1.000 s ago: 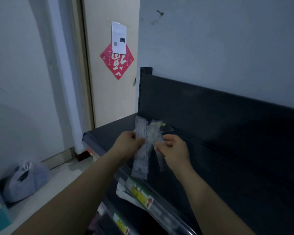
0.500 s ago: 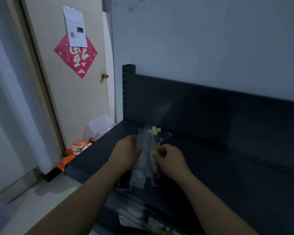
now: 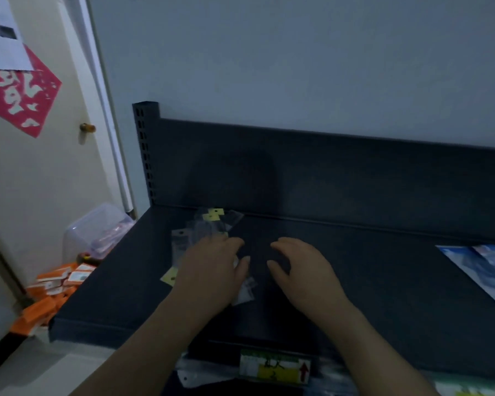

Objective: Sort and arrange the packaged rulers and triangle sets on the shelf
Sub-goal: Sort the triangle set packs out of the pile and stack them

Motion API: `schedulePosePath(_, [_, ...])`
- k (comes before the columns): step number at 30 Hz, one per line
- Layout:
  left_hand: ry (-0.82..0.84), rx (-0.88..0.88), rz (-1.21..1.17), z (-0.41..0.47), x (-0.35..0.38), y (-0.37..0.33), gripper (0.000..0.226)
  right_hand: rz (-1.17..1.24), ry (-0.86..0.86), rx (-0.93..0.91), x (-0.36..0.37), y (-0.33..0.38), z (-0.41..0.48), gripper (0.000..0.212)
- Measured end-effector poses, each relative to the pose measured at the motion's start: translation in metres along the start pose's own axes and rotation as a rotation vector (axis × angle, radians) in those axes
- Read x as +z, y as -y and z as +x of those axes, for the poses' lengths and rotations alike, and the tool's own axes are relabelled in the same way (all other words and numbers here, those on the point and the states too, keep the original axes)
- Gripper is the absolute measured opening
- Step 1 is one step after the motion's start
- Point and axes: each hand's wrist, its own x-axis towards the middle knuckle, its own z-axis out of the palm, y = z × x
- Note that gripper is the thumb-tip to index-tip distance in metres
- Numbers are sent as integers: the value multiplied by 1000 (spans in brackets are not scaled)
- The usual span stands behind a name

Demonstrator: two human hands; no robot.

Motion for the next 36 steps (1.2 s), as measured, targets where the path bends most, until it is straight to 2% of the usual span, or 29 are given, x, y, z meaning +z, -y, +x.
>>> schedulePosePath(8, [8, 182, -82, 0, 21, -60, 41, -56, -116, 127, -30, -44, -54, 41])
schedulePosePath(15, [54, 335, -151, 4, 44, -150, 37, -130, -187, 303, -81, -109, -111, 39])
schedulePosePath(22, [95, 441, -212, 5, 80, -267, 41, -168, -224, 435, -145, -190, -176, 38])
schedulePosePath(28, [112, 515, -254, 1, 115, -391, 31, -244, -205, 501, -207, -280, -239, 40])
schedulePosePath(36, [166, 557, -325, 19, 161, -507, 32, -281, -168, 616, -260, -377, -292, 43])
